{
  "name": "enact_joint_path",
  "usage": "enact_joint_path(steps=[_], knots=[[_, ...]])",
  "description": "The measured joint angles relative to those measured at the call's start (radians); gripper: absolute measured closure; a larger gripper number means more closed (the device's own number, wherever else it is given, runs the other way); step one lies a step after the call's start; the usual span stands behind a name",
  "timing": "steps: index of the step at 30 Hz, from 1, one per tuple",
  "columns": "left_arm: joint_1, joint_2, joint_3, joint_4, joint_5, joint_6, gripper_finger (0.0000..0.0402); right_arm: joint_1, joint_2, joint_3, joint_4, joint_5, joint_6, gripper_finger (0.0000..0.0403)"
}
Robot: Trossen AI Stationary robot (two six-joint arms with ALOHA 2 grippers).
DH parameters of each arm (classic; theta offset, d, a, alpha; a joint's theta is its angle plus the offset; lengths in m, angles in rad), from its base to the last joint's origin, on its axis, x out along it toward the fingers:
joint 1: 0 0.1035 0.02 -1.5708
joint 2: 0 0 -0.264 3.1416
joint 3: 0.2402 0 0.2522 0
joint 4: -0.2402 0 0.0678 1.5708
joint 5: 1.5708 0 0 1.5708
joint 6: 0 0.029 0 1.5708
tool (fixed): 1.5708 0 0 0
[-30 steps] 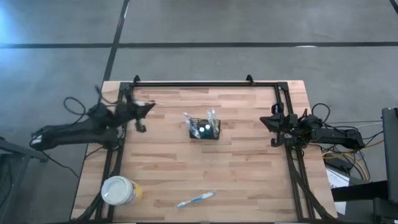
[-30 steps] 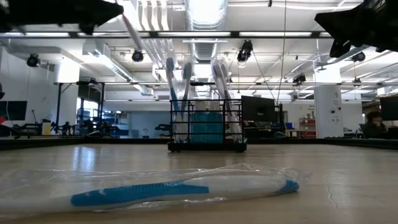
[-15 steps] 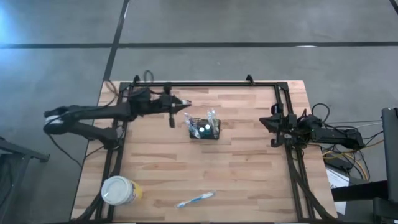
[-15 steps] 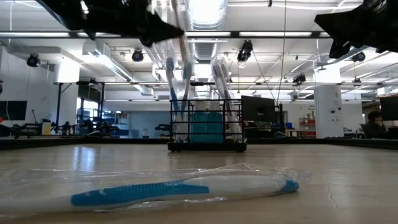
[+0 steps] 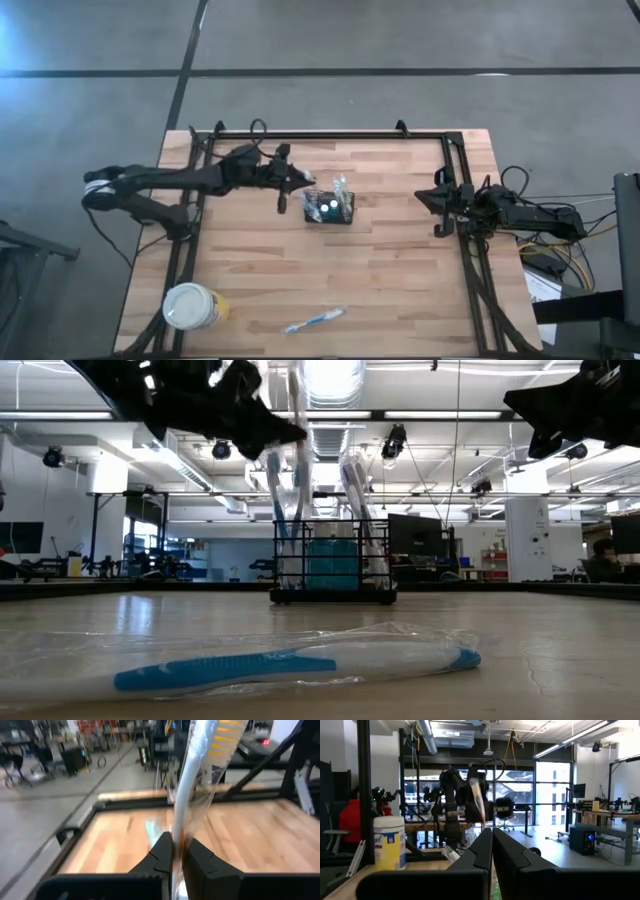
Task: Pick & Place toothbrushing station
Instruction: Put the orange toothbrush into the black organizer
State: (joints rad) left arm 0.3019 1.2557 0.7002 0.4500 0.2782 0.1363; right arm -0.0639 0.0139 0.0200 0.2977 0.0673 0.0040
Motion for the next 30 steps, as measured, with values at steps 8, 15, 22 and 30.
enact_joint_path(steps=[8,15,22,30], knots=[[0.0,0.073,-0.004,-0.005,-0.003,0.008,0.0381,0.0,0.0,0.0,0.001,0.0,0.004,0.0394],[0.0,0.051,-0.005,0.014,-0.006,0.038,0.0381,0.0,0.0,0.0,0.002,0.0,0.004,0.0394],[0.0,-0.072,0.007,-0.003,0.002,0.048,0.0381,0.0,0.0,0.0,0.004,0.001,0.004,0.0394],[0.002,-0.288,-0.034,-0.213,-0.091,0.046,0.0381,0.0,0.0,0.0,0.004,0.001,0.012,0.0394]])
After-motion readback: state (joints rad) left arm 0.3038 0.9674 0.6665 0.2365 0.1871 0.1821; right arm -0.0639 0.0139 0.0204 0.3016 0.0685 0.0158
